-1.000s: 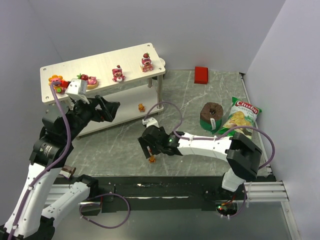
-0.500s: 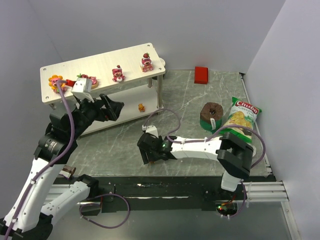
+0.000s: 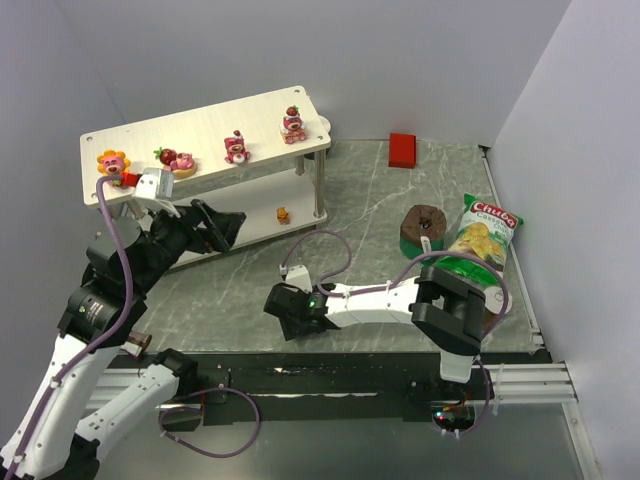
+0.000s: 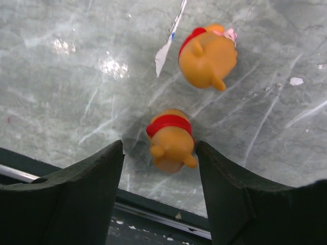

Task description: Place and organize the plastic toys onto the shelf

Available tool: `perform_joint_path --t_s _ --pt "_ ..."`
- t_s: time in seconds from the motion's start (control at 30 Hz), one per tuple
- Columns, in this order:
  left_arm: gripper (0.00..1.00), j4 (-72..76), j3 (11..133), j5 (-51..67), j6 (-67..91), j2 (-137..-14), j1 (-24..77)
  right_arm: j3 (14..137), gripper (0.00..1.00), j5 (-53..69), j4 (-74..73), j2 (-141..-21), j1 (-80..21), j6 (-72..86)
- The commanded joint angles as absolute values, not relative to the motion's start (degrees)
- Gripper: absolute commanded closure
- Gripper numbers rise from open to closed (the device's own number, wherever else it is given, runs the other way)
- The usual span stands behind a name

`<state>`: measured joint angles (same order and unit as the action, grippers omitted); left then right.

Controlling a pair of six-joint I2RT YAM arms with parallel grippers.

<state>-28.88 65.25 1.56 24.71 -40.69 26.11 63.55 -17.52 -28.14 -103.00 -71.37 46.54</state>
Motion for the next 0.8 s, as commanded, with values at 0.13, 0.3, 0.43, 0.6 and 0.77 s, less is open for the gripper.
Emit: perform_joint_path --t_s 0.13,0.3,0.43,0.6,0.77 --pt "0.04 -27.2 65.2 0.4 24.9 -39.1 26.6 68.0 0.3 -21.0 -31.1 -106.3 -70.7 48.6" --pt "0.04 -27.4 65.3 0.2 24.6 -39.0 26.6 69.7 0.32 -22.1 -35.1 -107.7 -70.1 51.7" --pt "0.04 -27.2 65.3 0.3 24.4 -39.5 26.7 69.9 0.37 -21.8 -35.3 -108.1 -69.5 52.5" --pt "0.04 -27.1 65.2 0.2 24.4 -39.7 26.8 70.2 0.48 -21.4 -34.1 -108.5 -69.3 51.4" --pt "0.04 -27.2 65.5 0.2 24.2 -39.9 26.8 72.1 0.66 -20.6 -33.0 -109.7 -69.3 48.5"
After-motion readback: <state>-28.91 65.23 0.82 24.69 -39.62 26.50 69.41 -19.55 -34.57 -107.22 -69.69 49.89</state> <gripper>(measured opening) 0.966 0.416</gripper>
